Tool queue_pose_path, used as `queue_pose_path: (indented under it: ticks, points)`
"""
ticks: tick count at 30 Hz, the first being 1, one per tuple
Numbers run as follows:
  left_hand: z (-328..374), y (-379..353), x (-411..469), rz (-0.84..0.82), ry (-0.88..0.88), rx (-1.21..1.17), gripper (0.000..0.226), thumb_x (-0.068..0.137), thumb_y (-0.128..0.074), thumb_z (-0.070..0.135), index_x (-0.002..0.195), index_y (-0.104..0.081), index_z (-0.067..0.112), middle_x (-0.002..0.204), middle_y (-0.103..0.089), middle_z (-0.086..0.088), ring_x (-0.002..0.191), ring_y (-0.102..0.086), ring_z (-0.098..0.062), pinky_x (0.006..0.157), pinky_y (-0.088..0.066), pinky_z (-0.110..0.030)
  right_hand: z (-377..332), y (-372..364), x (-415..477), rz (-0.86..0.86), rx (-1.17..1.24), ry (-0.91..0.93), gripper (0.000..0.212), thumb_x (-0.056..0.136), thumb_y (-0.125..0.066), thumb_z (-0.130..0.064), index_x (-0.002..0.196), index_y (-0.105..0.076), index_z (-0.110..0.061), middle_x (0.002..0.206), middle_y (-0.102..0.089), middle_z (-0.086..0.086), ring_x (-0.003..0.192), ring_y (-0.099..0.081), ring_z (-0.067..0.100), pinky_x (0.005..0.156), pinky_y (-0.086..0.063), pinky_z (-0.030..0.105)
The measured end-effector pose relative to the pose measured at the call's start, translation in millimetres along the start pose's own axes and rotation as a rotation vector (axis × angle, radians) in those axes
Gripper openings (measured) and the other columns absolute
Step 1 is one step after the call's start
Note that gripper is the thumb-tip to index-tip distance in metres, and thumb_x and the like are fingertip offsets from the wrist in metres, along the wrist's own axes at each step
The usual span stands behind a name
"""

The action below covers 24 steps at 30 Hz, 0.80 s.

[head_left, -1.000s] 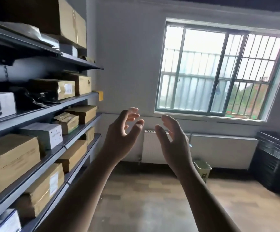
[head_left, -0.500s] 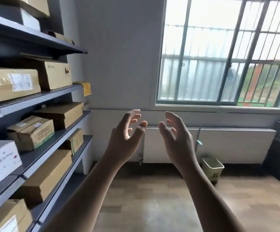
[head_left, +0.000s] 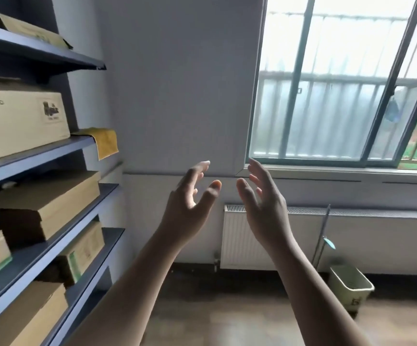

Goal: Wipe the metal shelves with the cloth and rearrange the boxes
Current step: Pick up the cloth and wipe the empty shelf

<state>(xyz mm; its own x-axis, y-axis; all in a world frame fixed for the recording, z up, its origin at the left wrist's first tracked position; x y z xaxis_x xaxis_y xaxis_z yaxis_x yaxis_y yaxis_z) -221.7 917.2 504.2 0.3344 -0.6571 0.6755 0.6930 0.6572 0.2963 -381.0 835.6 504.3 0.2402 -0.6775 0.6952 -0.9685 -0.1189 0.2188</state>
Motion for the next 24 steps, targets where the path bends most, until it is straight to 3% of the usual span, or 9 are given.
queue_pose_path:
  ticks: [10, 19, 24]
  points:
    - [-180, -44, 185, 0.050, -0.048, -0.098, 0.061, 0.089, -0.047, 0.066, 0.140, -0.051, 0.032, 0.137, -0.057, 0.018, 0.130, -0.050, 0.003, 0.109, -0.046, -0.036, 155, -108, 173, 0.018, -0.013, 0.015, 0.072, 0.084, -0.047, -0.069, 0.147, -0.048, -0.032, 0.143, -0.058, -0.008, 0.128, -0.056, 0.006, 0.108, -0.047, 0.044]
    - [-296, -98, 375, -0.016, -0.067, -0.142, 0.059, 0.088, -0.045, 0.067, 0.137, -0.049, 0.035, 0.129, -0.055, 0.026, 0.126, -0.051, 0.006, 0.099, -0.042, -0.019, 269, -180, 347, 0.037, -0.086, 0.015, 0.071, 0.088, -0.048, -0.069, 0.149, -0.045, -0.034, 0.144, -0.056, -0.011, 0.130, -0.053, 0.002, 0.108, -0.047, 0.045]
    - [-359, -111, 436, 0.003, -0.056, -0.141, 0.061, 0.087, -0.047, 0.064, 0.139, -0.050, 0.031, 0.134, -0.057, 0.019, 0.129, -0.051, 0.004, 0.106, -0.043, -0.026, 327, -218, 415, 0.047, -0.068, 0.003, 0.074, 0.086, -0.045, -0.070, 0.149, -0.045, -0.032, 0.144, -0.055, -0.008, 0.128, -0.055, 0.004, 0.108, -0.047, 0.045]
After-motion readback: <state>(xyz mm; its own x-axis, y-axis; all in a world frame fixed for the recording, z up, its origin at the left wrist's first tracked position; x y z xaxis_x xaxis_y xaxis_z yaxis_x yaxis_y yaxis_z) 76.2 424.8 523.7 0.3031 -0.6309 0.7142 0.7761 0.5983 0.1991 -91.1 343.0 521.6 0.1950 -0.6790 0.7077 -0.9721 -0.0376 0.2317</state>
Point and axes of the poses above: each hand's wrist, its own x-axis towards the middle knuckle, its own y-axis out of the back of the hand, z = x × y, the point moved 8 cm from there along x, towards the middle knuckle
